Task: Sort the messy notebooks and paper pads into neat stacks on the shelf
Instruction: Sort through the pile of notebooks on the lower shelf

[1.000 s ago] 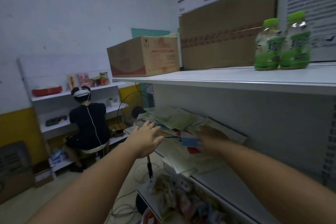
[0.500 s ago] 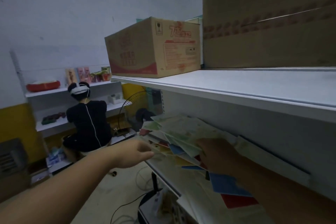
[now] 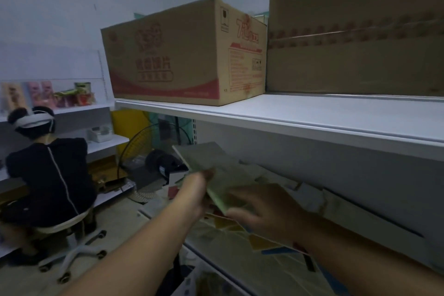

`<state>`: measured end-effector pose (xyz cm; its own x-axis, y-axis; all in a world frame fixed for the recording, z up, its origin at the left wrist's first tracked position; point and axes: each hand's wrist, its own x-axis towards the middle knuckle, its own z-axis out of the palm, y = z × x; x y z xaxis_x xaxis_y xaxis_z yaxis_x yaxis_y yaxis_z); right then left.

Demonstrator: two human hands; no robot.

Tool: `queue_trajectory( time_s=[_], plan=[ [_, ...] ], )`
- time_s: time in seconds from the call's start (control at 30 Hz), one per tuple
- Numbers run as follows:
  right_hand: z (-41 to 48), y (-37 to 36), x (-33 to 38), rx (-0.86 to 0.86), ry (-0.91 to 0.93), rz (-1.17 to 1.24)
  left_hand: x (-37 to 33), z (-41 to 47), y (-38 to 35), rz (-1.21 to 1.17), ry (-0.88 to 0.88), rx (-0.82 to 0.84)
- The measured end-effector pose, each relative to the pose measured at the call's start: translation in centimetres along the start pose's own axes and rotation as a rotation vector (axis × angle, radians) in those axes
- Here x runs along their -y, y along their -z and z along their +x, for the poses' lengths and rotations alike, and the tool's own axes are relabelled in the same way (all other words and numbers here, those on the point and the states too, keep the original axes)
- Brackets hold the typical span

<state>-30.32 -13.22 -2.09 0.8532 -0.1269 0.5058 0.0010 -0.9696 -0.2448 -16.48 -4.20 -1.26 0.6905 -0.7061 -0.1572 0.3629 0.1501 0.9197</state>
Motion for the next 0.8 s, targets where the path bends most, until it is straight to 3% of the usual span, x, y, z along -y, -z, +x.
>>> queue_trajectory(
  time_s=[0.1,0.17,0.27,0.43,0.53,0.6,0.67,0.8],
  plan=[
    [2.7,-0.2,-3.2,-0.077,-0.241,0.034,-2.3,2.3,4.4,-0.099,-0.002,-0.072],
    [4.5,-1.9,-5.1,0.086,-0.396,0.045,-3.9,3.2,7.7,-0.098,0.002,-0.072],
    [5.7,-5.1,-7.1,0.263,-0.423,-0.087,-5.0,3.9,12.0,0.002,0.073,-0.028],
    [6.9,-4.0,-5.2,0.107,-0.437,-0.416,-5.4,5.5,15.2,0.082,0.148,0.024],
    [8.3,-3.6,-1.9,-0.199,-0.287,-0.599,-5.4,6.6,15.2,0.097,0.158,0.075],
    [8.9,-4.3,0.0,-0.340,-0.139,-0.567,-5.3,6.8,14.2,0.077,0.156,0.119],
    [9.2,-6.2,1.9,-0.329,-0.010,-0.464,-5.1,6.8,13.2,0.007,0.176,0.176],
    [8.4,-8.3,3.7,-0.100,0.136,-0.424,-4.5,7.0,12.4,-0.009,0.190,0.207]
  ],
)
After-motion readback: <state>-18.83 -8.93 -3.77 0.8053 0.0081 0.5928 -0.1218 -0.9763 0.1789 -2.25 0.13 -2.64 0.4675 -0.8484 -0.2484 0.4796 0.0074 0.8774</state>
